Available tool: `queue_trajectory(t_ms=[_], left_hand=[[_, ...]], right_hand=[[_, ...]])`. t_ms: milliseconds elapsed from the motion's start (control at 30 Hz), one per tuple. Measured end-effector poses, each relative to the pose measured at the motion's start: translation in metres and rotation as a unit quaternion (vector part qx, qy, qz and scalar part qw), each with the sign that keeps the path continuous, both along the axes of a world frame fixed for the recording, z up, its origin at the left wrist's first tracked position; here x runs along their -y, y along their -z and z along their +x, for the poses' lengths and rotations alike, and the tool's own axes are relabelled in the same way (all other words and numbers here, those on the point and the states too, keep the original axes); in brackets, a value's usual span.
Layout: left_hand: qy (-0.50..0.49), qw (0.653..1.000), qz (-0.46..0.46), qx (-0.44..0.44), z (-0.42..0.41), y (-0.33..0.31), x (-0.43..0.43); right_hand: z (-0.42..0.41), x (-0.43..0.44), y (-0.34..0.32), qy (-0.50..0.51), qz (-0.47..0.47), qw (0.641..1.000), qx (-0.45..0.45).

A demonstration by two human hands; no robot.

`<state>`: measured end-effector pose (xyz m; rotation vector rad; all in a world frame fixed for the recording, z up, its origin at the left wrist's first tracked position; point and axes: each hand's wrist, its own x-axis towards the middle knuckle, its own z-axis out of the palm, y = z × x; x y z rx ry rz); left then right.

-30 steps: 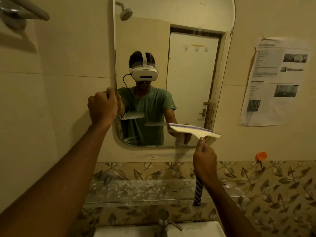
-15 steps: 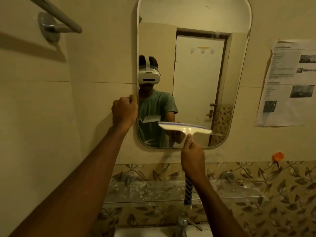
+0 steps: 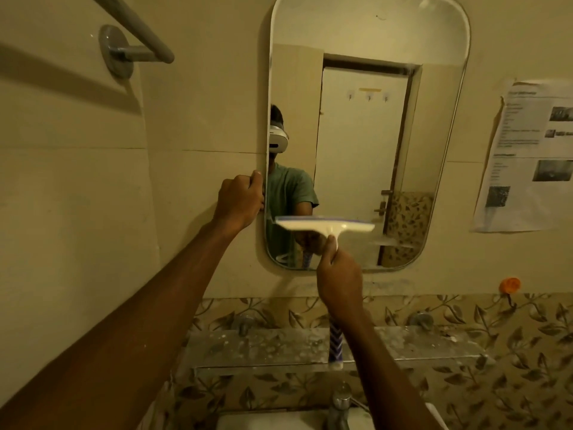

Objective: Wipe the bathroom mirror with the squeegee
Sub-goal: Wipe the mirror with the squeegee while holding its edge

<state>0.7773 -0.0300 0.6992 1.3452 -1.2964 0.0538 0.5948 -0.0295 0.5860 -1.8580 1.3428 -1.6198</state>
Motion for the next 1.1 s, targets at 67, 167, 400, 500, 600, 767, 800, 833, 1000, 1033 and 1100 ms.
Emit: queue_trajectory(t_ms=[67,167,400,500,600,767,800,833,1000,1033,1100], left_hand=[[0.004,1.000,0.005,-0.004,-0.001,0.000,-0.001],[0.030,0.999,0.026,-0.019,0.002,-0.006,-0.003],[0.105,0.982,0.108,-0.114,0.011,-0.023,-0.005],[0.112,0.980,0.117,-0.116,0.010,-0.022,-0.006],[0.099,0.983,0.111,-0.103,0.007,-0.019,-0.006],[0.097,0.984,0.120,-0.090,0.010,-0.021,-0.006],[0.098,0.984,0.121,-0.089,0.011,-0.022,-0.005],[0.098,0.984,0.121,-0.087,0.012,-0.022,-0.004],[0.094,0.986,0.105,-0.084,0.009,-0.017,-0.002],[0.089,0.987,0.101,-0.084,0.008,-0.017,-0.003],[0.071,0.991,0.090,-0.068,0.006,-0.015,-0.004]], right_hand=[[0.004,-0.007,0.011,0.013,0.022,1.000,-0.001],[0.006,-0.008,-0.013,0.005,-0.014,1.000,0.025],[0.016,0.003,-0.041,0.003,-0.048,0.999,-0.012],[0.016,-0.007,0.012,0.006,0.000,0.999,-0.043],[0.014,-0.015,0.028,0.022,0.009,0.998,-0.057],[0.017,-0.005,-0.038,-0.005,-0.077,0.997,-0.003],[0.019,-0.003,-0.046,0.003,-0.085,0.996,-0.010],[0.021,-0.002,-0.047,0.003,-0.085,0.996,-0.013],[0.021,-0.009,0.018,0.004,-0.020,0.998,-0.056],[0.020,-0.011,0.026,0.007,-0.012,0.998,-0.058],[0.018,-0.014,0.023,0.005,-0.013,0.998,-0.056]])
